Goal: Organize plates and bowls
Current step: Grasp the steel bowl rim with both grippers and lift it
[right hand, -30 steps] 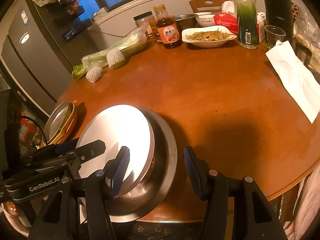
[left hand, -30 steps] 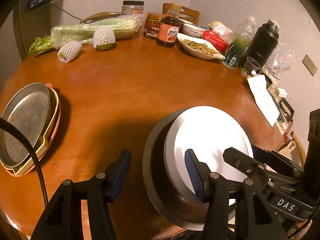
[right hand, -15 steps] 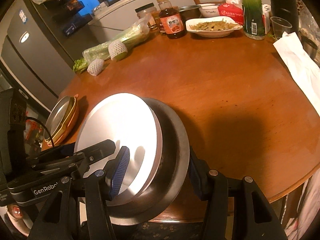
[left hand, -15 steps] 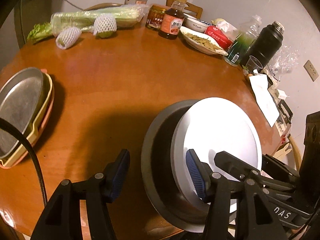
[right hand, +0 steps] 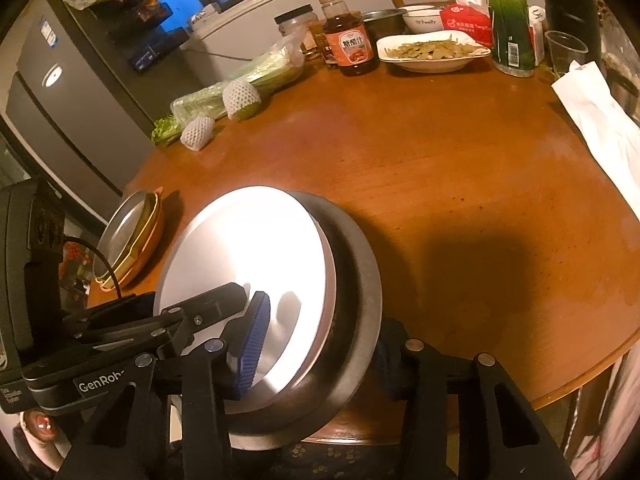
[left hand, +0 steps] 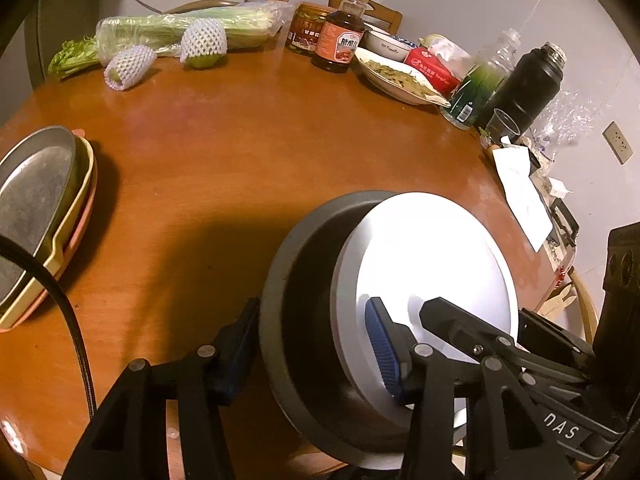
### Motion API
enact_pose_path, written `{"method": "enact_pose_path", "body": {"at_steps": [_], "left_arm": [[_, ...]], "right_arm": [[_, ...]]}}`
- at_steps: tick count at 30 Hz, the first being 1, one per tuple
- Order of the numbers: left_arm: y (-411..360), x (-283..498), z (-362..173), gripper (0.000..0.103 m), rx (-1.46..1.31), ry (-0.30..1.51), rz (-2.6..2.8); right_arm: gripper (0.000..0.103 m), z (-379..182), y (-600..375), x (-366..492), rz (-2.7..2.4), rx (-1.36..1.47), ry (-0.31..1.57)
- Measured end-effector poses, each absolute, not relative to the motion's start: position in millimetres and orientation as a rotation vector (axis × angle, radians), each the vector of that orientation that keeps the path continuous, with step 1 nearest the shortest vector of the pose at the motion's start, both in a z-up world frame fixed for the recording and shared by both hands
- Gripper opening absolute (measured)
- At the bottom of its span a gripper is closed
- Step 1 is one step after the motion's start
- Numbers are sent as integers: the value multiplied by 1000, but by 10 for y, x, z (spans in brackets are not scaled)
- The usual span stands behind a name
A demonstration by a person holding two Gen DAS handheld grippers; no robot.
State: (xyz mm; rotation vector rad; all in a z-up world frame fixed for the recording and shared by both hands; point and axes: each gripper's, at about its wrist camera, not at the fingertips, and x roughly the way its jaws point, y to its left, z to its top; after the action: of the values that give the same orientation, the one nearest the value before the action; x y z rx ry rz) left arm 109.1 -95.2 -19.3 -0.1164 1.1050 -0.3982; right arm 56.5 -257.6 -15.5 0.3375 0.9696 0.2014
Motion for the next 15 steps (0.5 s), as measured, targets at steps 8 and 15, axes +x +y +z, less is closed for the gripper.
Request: {"method": "enact_pose_path", "body": {"at_steps": [8, 15], "left_arm": [[-921, 1078, -169, 50, -123, 1100, -400], [-862, 1081, -126, 50, -131, 1091, -393]], "right_arm": [[43, -105, -2526, 557, 209, 328, 955], [43, -66, -2456, 583, 218, 312, 947]]}}
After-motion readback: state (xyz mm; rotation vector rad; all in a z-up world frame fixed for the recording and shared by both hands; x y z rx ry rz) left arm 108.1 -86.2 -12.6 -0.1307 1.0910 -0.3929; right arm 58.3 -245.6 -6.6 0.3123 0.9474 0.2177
